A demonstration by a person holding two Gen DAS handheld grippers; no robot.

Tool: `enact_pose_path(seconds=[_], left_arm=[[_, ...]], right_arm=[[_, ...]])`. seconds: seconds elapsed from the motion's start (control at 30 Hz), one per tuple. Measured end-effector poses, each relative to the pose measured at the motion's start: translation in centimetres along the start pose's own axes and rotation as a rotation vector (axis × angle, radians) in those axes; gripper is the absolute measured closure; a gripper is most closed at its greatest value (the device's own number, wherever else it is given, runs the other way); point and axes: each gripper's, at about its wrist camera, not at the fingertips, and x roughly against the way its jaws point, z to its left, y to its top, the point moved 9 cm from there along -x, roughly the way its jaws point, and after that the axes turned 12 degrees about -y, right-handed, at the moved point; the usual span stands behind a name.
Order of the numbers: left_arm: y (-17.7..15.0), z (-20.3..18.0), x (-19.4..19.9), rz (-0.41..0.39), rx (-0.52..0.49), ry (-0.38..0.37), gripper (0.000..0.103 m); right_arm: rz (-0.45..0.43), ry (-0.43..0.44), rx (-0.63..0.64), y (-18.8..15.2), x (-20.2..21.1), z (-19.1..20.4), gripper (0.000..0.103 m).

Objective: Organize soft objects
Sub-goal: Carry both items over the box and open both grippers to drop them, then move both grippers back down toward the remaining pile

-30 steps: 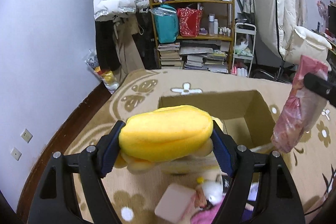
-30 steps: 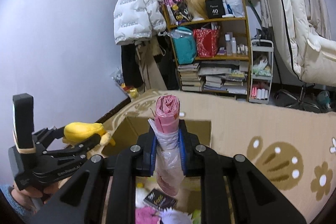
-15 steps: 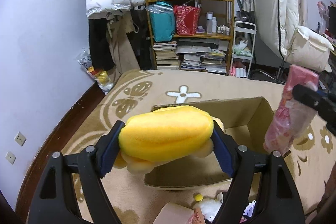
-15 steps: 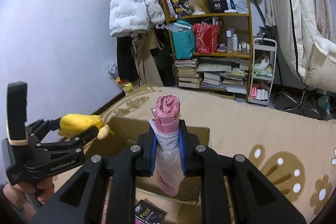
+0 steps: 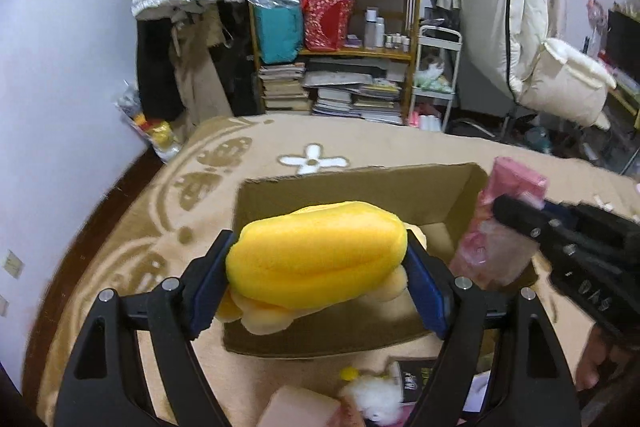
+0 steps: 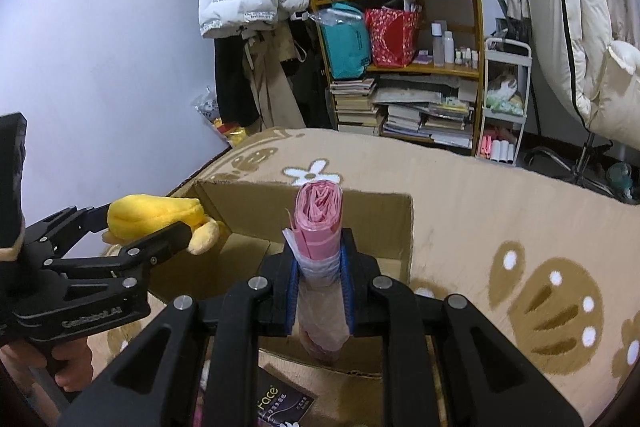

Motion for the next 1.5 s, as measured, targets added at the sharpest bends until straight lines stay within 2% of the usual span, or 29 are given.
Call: enact_pose_path(seconds=[0.07,0.27,0.57,0.6,0.63,0.7,0.87,0.93,1.0,1.13,1.23,1.5], left_arm=[[-0.3,-0.1,-0.3,0.012,0.015,-0.015,0.023],[-1.1,0.1,-1.2,0.043,0.014,0.002,0.022],[-1.6,0.3,-1.3,0.066,0.004,0.039,0.017],[-1.6,0.4,-1.2,0.068,0.005,0.043,0.012],[-1.6,0.5,-1.1,0.066,0.005,0.047,0.007],[-1.3,0.5,-0.5,0.047,0.009,0.05,0.004],[-0.4,0.3,0.9,0.009,0.042,-0.004,0.002],[-0.3,0.5,1.6,-0.005,0.033,0.018,0.001],[-0.3,0.8,2.1,-0.003,0.009,0.052,0.001],[-1.0,1.4,3.2,0.031,-0.015,0.108,0.001],[-1.8,1.9,4.2,0.056,0.004,0.121,0.001],[-5.1,3.4,6.5,0.144,0.048,0.174,0.001]], right_arm=[[0.015,-0.001,-0.002,-0.5,-0.4,0.1,0.084],[0.074,0.007,-0.009,-2.0,-1.2,-0.1,0.084],[0.093,0.006,-0.021,-2.5,-1.1,-0.6,0.08],[0.091,0.006,-0.024,-2.3,-0.9,-0.7,0.078],[0.084,0.002,-0.025,-2.2,-0.6,-0.8,0.072],[0.07,-0.006,-0.029,-1.8,-0.1,-1.0,0.059],[0.059,-0.007,-0.033,-1.3,0.9,-1.3,0.05],[0.054,-0.01,-0.034,-1.2,1.1,-1.3,0.039],[0.046,-0.01,-0.03,-1.1,1.9,-1.3,0.035],[0.031,-0.009,-0.023,-1.0,3.4,-1.3,0.017],[0.024,-0.01,-0.023,-1.2,4.6,-1.3,0.013],[0.048,-0.012,-0.04,-2.9,6.3,-1.5,0.013]])
